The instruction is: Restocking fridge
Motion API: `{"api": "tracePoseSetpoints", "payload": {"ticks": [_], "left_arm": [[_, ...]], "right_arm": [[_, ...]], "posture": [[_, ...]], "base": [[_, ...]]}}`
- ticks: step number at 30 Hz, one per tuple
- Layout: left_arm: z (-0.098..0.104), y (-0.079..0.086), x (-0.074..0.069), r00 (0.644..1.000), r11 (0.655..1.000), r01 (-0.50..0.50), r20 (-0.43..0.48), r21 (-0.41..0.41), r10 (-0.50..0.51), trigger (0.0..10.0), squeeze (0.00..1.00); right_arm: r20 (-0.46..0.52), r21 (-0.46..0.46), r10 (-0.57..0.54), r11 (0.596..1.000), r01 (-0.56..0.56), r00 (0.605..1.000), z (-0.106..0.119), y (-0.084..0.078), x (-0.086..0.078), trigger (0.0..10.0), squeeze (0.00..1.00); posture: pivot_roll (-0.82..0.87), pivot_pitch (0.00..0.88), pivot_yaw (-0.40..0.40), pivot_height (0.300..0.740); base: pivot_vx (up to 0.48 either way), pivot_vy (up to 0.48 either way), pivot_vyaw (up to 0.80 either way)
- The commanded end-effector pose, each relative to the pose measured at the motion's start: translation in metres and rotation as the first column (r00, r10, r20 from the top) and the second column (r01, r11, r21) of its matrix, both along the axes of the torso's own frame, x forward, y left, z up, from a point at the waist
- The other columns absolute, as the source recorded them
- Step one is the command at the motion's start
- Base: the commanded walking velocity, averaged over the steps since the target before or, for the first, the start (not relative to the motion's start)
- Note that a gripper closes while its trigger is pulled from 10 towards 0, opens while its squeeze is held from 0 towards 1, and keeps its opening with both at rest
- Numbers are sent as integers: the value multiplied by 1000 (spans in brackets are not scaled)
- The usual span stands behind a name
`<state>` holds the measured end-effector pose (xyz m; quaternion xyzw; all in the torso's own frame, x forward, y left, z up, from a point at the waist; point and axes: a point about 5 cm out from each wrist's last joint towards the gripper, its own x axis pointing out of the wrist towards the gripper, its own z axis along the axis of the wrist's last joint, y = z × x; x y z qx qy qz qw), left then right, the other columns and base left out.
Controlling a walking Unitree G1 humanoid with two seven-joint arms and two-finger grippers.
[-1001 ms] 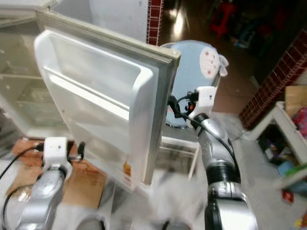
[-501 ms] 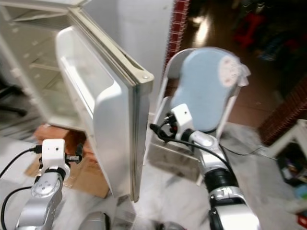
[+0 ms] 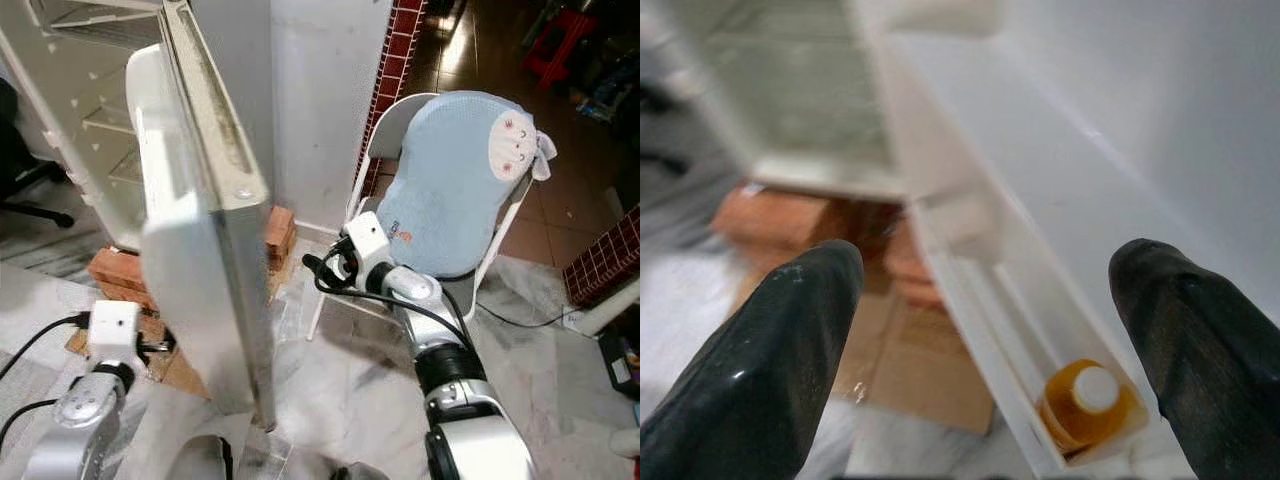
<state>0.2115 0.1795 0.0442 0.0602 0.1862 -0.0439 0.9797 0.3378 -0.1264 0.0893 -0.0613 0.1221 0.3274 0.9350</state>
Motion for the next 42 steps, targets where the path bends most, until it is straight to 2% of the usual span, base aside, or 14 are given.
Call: {"api": "tracePoseSetpoints", "payload": {"ticks": [1, 2, 8, 14, 21, 30, 33, 35, 36, 38, 39, 42], "left_arm": [[9, -3, 1, 997, 998, 33, 70, 52, -37, 10000, 0], [10, -3, 1, 996, 997, 38, 84, 74, -45, 10000, 0], [11, -3, 1, 996, 998, 8, 85, 59, -13, 10000, 0], [9, 0, 8, 996, 996, -22, 91, 89, 14, 10000, 0], [11, -1, 16, 995, 995, -28, 102, 99, 17, 10000, 0], [10, 0, 17, 995, 993, -36, 100, 112, 25, 10000, 0], [7, -1, 16, 998, 996, -41, 59, 84, 36, 10000, 0], [4, -6, 12, 1000, 1000, -10, -7, -13, 10, 10000, 0], [4, -16, 6, 999, 994, 29, -37, -105, -33, 10000, 0], [0, -17, 3, 995, 990, -5, -104, -143, -10, 10000, 0], [-6, -16, -2, 982, 983, -53, -185, -175, 20, 10000, 0], [-16, -11, -8, 965, 978, -119, -251, -173, 73, 10000, 0]], "right_arm": [[30, -18, -16, 1000, 16, 999, 9, 0, 6, 10000, 0], [33, -21, -20, 1000, 21, 999, 9, 0, 7, 10000, 0], [41, -36, -86, 995, 88, 995, 8, -1, 11, 10000, 0], [50, -34, -140, 989, 142, 989, 9, -1, 15, 10000, 0], [45, -23, -214, 976, 215, 976, 11, -7, 20, 10000, 0], [43, -11, -227, 974, 228, 973, 11, -5, 21, 10000, 0], [42, -11, -225, 974, 225, 974, 11, -4, 21, 10000, 0], [40, -11, -224, 974, 225, 974, 11, -3, 21, 10000, 0], [39, -12, -224, 974, 224, 974, 11, -2, 22, 10000, 0], [40, -12, -224, 974, 225, 974, 13, -1, 24, 10000, 0], [43, -10, -226, 974, 226, 973, 14, 1, 25, 10000, 0], [52, 0, -229, 973, 229, 972, 18, 4, 27, 10000, 0]], "posture": [[154, 61, -66, 740], [154, 61, -66, 740], [157, 63, -73, 740], [152, 63, -73, 740], [147, 68, -68, 740], [150, 70, -65, 740], [154, 73, -66, 740], [158, 79, -69, 740], [159, 82, -70, 740], [159, 85, -70, 740], [159, 90, -69, 740], [160, 92, -70, 740]], "base": [[0, 0, 0], [0, 0, 0], [0, 0, 0], [-138, 0, 0], [0, -359, 0], [0, -376, 0], [0, -332, 0], [0, 0, 0], [0, 0, 0], [0, 0, 0], [0, 0, 0], [0, 0, 0]]}}
